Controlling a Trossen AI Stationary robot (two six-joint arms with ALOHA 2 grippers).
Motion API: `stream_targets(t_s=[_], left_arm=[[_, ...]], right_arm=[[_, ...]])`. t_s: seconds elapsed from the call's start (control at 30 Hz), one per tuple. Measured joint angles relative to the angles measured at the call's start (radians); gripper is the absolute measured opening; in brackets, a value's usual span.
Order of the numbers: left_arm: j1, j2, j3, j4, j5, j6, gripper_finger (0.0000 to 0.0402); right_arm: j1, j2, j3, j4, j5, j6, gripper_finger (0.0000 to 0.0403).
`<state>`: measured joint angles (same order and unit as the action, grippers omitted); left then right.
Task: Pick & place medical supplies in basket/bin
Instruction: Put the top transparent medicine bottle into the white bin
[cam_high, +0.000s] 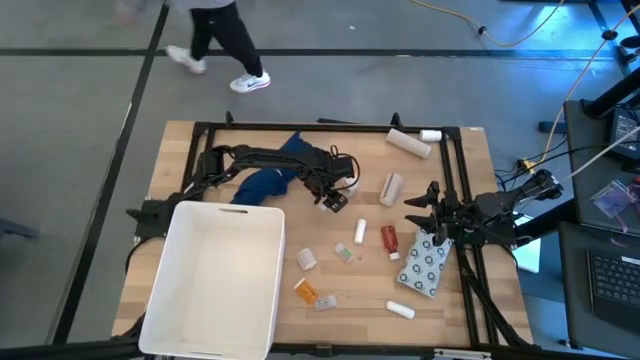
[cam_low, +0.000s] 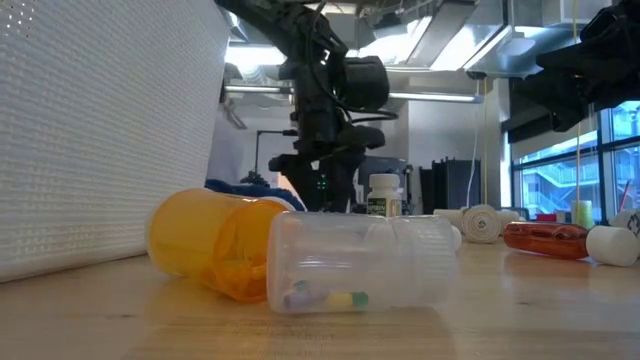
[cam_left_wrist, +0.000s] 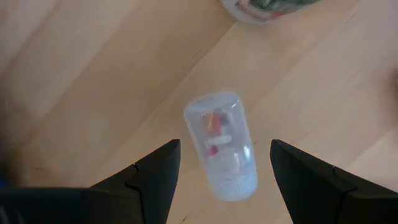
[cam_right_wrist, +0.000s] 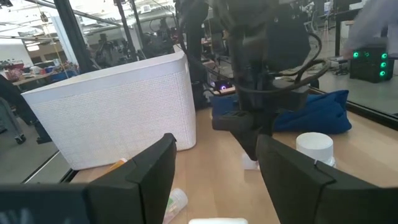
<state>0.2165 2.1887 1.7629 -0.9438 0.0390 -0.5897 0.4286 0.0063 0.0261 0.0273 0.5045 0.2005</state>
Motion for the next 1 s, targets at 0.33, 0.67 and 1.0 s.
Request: stream_targets(t_s=[0.33,0.67,1.0], left_arm=[[0.000,0.018,0.000,0.006,-0.018,-0.025,0.0242],[-0.001,0.056,-0.001,0.006,-0.021,-0.029,0.0242],[-0.001,0.062,-0.001,0.005,-0.022,-0.041,0.0188]], right_arm=[[0.000,0.000,0.000,0.000,0.000,0.000,0.0225],[0.000,0.000,0.000,0.000,0.000,-0.001,0.0225],[0.000,0.000,0.000,0.000,0.000,0.000,0.0225]])
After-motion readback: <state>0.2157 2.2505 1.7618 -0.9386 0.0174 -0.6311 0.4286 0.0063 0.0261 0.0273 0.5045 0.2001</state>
